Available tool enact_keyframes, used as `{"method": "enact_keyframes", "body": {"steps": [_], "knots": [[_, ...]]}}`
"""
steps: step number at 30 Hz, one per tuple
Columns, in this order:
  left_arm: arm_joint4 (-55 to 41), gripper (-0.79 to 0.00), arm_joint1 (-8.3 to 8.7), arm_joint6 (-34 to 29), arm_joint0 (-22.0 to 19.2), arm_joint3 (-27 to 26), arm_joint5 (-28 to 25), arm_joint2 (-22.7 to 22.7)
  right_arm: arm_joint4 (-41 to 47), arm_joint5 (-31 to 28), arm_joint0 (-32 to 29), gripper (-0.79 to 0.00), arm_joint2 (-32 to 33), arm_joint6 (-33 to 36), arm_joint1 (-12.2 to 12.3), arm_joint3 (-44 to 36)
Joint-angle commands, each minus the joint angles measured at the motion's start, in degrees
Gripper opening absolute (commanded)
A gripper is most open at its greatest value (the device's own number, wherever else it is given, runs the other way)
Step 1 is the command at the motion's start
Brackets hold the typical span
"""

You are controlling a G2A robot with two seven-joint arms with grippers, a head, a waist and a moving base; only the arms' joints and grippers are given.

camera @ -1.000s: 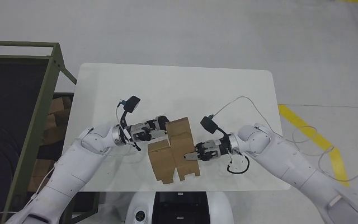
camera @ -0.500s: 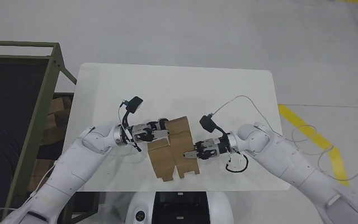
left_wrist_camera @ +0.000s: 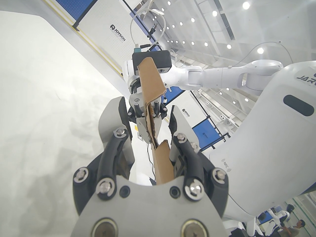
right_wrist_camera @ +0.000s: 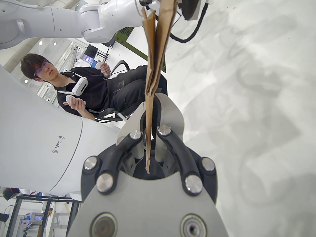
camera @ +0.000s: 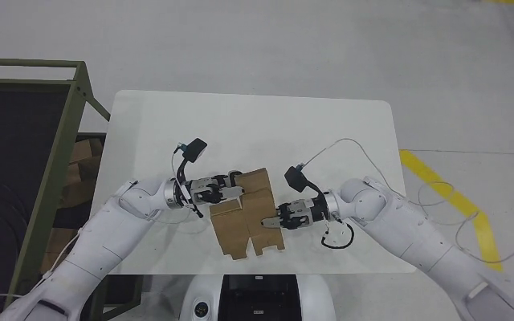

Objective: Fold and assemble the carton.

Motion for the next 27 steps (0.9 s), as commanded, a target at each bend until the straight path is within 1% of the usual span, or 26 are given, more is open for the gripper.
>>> {"method": "enact_keyframes", "body": {"steps": [1,14,18,22,27], "knots": [[-0.05,-0.44,0.06,0.0,-0.19,0.17,0.0,0.31,-0.09,-0.04,-0.16,-0.785,0.2,0.13,-0.04,-0.09],[-0.27,-0.465,0.57,0.0,-1.62,0.96,0.0,2.19,-0.06,-0.36,-0.86,-0.785,1.13,1.91,-0.39,-0.43],[-0.91,-0.493,0.68,0.0,-1.99,0.91,0.0,3.0,-0.38,0.07,-1.03,-0.785,1.51,1.93,-0.53,-0.43],[-1.27,-0.551,0.83,0.0,-2.32,1.08,0.0,3.42,-1.18,0.71,-1.31,-0.785,1.92,1.56,-0.67,-0.63],[-1.33,-0.576,0.96,0.0,-2.56,1.05,0.0,4.0,-1.84,1.03,-1.74,-0.785,2.4,1.22,-0.83,-0.85]]}}
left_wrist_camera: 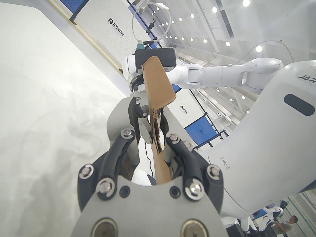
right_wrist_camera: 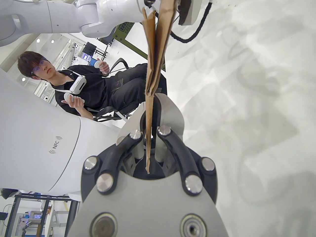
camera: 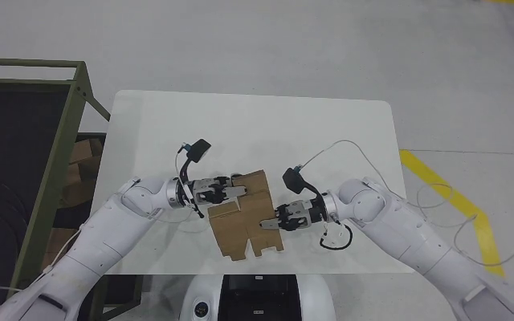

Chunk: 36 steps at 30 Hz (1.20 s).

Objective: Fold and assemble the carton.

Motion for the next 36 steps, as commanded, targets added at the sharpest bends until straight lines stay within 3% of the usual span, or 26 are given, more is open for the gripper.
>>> {"method": "enact_keyframes", "body": {"steps": [1,5,12,17,19,20,29,36], "knots": [[-0.01,-0.576,0.02,0.0,-0.09,0.01,0.0,0.19,-0.12,-0.02,-0.11,-0.785,0.14,0.02,-0.06,-0.08],[-0.19,-0.603,0.03,0.0,-0.26,0.15,0.0,0.5,-0.44,-0.07,-0.32,-0.785,0.46,0.04,-0.18,-0.07],[-0.14,-0.785,0.04,0.0,-0.52,0.23,0.0,0.82,-0.63,0.07,-0.62,-0.785,0.95,0.43,-0.37,-0.04],[-0.15,-0.785,0.04,0.0,-0.59,0.17,0.0,0.88,-0.6,0.27,-0.8,-0.773,1.31,0.67,-0.5,-0.11],[-0.13,-0.785,0.03,0.0,-0.59,0.02,0.0,0.86,-0.56,0.44,-0.85,-0.419,1.46,0.71,-0.56,-0.09],[-0.03,-0.785,0.03,0.0,-0.61,-0.1,0.0,0.77,-0.54,0.6,-0.88,0.0,1.54,0.71,-0.58,-0.07],[3.37,-0.785,0.09,0.4,0.38,-1.51,0.0,-2.31,-2.8,-0.5,-1.84,0.0,3.28,-1.12,-0.54,-0.47],[9.11,-0.785,0.04,4.34,3.06,-4.45,0.0,-5.88,-7.68,-2.72,-4.84,0.0,6.67,-5.78,0.37,-1.49]]}}
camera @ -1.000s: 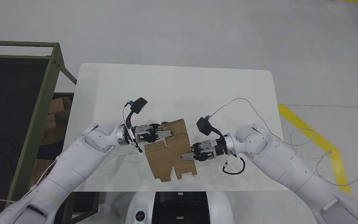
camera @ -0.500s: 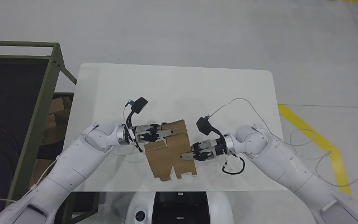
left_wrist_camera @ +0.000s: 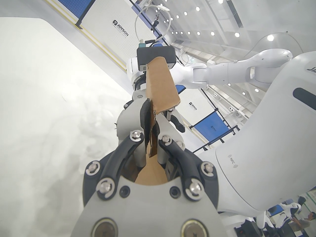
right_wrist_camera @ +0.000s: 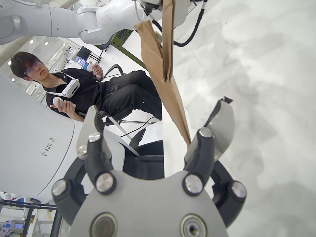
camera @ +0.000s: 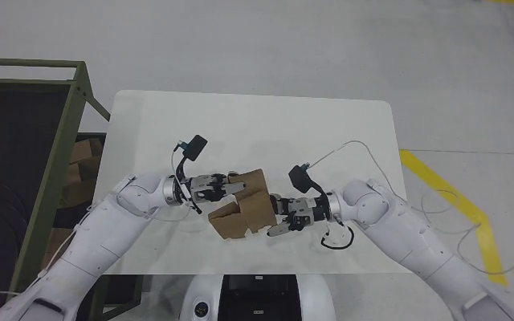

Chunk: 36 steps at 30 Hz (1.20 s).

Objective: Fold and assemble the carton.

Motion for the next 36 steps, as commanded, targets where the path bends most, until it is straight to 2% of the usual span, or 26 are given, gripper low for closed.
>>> {"method": "enact_keyframes", "body": {"steps": [1,5,8,18,21,27,36], "knots": [[1.8,-0.785,0.0,1.22,0.88,-0.96,0.0,-1.01,-1.66,0.0,-0.97,0.0,1.13,-1.66,0.28,-0.37],[5.05,-0.785,0.05,3.88,2.9,-3.08,0.0,-3.21,-5.79,1.94,-3.8,0.0,4.04,-6.69,0.93,-1.38],[7.71,-0.785,0.12,5.9,4.53,-4.45,0.0,-4.88,-5.79,1.94,-3.8,0.0,4.04,-6.69,0.93,-1.38],[7.83,-0.785,0.05,6.35,4.71,-4.87,0.86,-4.75,-6.88,2.77,-4.3,0.0,4.34,-7.68,0.91,-2.05],[7.03,-0.785,-0.1,8.27,4.85,-5.25,2.19,-5.04,-9.33,1.75,-5.31,0.0,5.41,-9.33,1.08,-2.81],[1.84,-0.785,-0.34,10.83,5.13,-4.18,2.2,-5.41,-11.06,-3.88,-7.71,0.0,7.64,-12.58,1.61,-2.64],[-1.84,-0.785,-0.75,15.16,5.99,-2.72,3.04,-7.2,-7.41,-3.88,-8.59,0.0,7.86,-12.23,2.18,-3.41]]}}
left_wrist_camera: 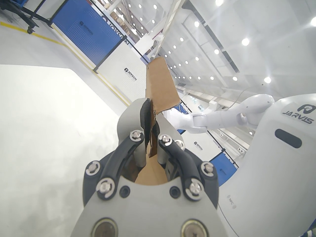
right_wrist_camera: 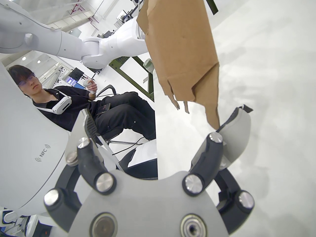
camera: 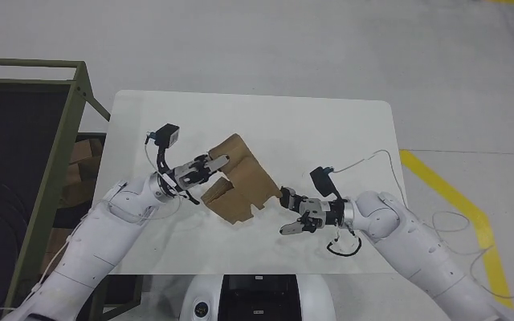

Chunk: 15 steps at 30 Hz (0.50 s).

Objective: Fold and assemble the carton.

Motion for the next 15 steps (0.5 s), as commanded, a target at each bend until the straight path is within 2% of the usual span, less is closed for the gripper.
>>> {"method": "enact_keyframes", "body": {"steps": [1,6,15], "knots": [[-0.54,-0.785,-0.13,1.31,0.33,0.1,0.19,-0.43,0.87,0.0,0.01,0.0,0.02,0.09,0.07,0.11],[-3.81,-0.785,-0.49,4.32,1.32,0.3,0.22,-1.38,1.15,0.0,0.04,0.0,0.08,0.12,0.11,0.2],[-3.81,-0.785,-0.49,4.32,1.32,0.3,0.22,-1.38,1.15,0.0,0.04,0.0,0.08,0.12,0.11,0.2]]}}
